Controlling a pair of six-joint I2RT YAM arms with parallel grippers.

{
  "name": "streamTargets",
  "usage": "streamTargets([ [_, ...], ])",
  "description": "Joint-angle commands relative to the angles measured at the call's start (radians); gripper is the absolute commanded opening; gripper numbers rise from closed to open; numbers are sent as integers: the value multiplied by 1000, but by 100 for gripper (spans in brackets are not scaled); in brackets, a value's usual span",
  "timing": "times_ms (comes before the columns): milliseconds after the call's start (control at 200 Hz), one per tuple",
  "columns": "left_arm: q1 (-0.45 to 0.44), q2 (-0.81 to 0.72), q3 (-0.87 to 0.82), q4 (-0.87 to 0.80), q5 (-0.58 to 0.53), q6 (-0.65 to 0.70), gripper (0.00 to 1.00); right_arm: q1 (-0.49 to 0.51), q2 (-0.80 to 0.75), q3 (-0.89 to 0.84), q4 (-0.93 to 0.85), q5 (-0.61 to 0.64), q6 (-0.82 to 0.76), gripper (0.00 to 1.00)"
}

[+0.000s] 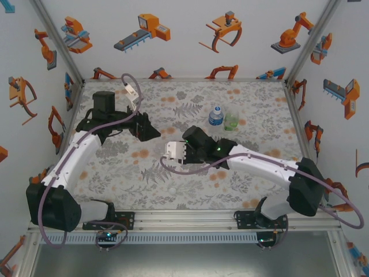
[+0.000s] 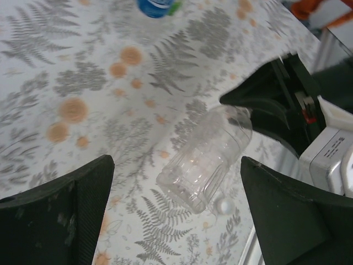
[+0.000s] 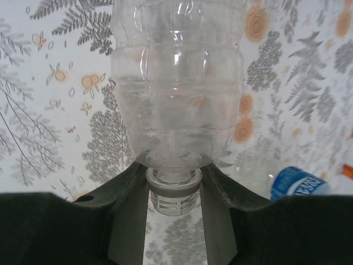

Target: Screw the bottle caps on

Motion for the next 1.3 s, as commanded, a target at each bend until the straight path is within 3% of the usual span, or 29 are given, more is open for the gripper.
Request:
streamTargets([
  [0, -61, 16, 53, -117, 131, 142, 90, -4, -73, -17, -10, -33, -186, 9],
  [481, -268, 187, 197, -552, 127, 442, 92, -4, -189, 46, -183, -70, -281, 3],
  [871, -328, 293, 245, -600, 124, 434, 83, 13, -194, 84, -192, -97, -300, 2],
  [1297, -343, 347, 279, -629, 129, 443, 64, 40, -173, 116, -191, -89, -316, 1],
])
